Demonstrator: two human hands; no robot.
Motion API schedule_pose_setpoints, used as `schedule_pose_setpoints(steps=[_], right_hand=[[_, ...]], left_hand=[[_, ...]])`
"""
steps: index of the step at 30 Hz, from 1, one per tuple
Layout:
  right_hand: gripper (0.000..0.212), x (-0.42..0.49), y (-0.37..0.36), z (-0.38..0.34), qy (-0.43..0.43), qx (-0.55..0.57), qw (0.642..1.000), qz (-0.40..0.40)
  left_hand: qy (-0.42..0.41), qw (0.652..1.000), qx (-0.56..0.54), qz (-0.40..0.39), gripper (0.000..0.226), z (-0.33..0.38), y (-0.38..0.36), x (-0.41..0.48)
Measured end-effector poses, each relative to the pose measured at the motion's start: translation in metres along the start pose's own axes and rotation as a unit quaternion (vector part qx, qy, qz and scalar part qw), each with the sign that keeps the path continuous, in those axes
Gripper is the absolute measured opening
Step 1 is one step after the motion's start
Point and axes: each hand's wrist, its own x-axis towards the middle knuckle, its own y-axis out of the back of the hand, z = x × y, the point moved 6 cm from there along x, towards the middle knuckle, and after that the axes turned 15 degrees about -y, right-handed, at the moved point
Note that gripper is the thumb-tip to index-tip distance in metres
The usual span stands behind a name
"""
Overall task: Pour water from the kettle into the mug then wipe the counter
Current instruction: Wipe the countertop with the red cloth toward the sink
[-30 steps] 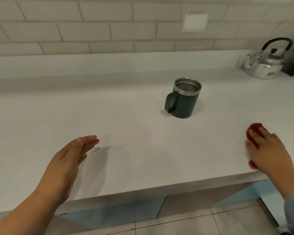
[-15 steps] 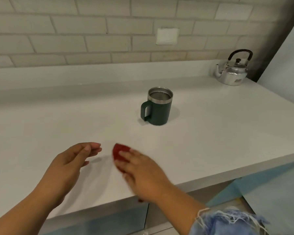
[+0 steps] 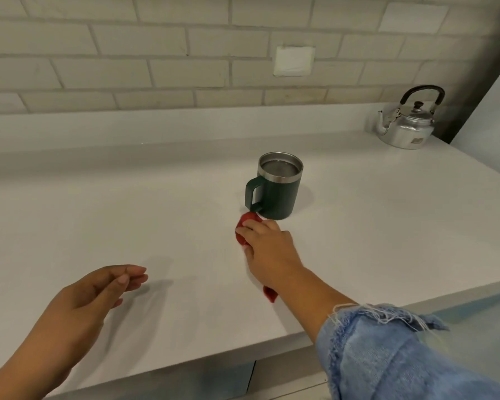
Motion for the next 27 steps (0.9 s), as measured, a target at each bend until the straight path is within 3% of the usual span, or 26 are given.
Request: schedule_pose_setpoints(steps=[4,10,12,14,18,21,24,27], right_hand=[[0.042,0.005,0.005,0.025,-0.016,0.014,1.000,0.001],[0.044,0.000,0.027,0.143,-0.251,-0.032,0.966,0.047],[0.044,0.000,0.030,0.152,-0.283,-0.039,0.957,0.042],[0.044,-0.004,0.027,0.131,-0.248,-0.037,0.967,0.051],[0.044,-0.020,0.006,0.055,-0.085,-0.008,0.996,0.036],[0.048,-0.015,0.005,0.059,-0.060,-0.003,0.998,0.014],[0.044,0.002,0.020,0.131,-0.120,-0.043,0.992,0.025],[0.042,0.015,0.044,0.258,-0.280,-0.060,0.957,0.039]], left_hand=[[-0.012,1.000,-0.012,-0.005,0.025,-0.007,0.008,0.021],[-0.017,0.999,-0.042,0.002,0.025,-0.018,0.021,0.047],[-0.021,0.999,-0.044,-0.009,0.026,-0.017,0.018,0.055],[-0.028,0.998,-0.046,-0.027,0.027,-0.012,0.010,0.065],[-0.042,0.996,-0.053,-0.062,0.027,-0.003,-0.016,0.086],[-0.053,0.994,-0.049,-0.078,0.025,0.001,-0.040,0.098],[-0.048,0.996,-0.036,-0.072,0.023,0.000,-0.061,0.108],[-0.029,0.998,0.016,-0.049,0.020,-0.006,-0.083,0.115]])
